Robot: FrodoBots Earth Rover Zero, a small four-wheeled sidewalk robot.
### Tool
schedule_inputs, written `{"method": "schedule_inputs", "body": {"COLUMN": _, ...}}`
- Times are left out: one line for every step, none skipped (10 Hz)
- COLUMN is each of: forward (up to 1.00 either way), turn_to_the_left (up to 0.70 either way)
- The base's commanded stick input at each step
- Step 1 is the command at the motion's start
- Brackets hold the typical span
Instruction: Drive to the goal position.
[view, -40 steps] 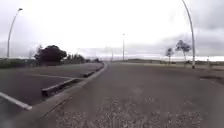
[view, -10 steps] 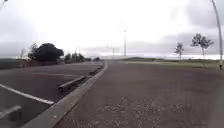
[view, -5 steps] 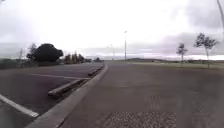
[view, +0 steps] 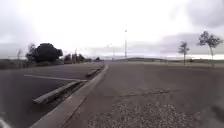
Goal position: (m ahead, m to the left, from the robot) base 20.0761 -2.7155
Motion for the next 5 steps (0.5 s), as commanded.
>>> {"method": "schedule_inputs", "body": {"forward": 1.00, "turn_to_the_left": 0.00}}
{"method": "schedule_inputs", "body": {"forward": 1.00, "turn_to_the_left": 0.00}}
{"method": "schedule_inputs", "body": {"forward": 1.00, "turn_to_the_left": 0.00}}
{"method": "schedule_inputs", "body": {"forward": 1.00, "turn_to_the_left": 0.00}}
{"method": "schedule_inputs", "body": {"forward": 1.00, "turn_to_the_left": 0.00}}
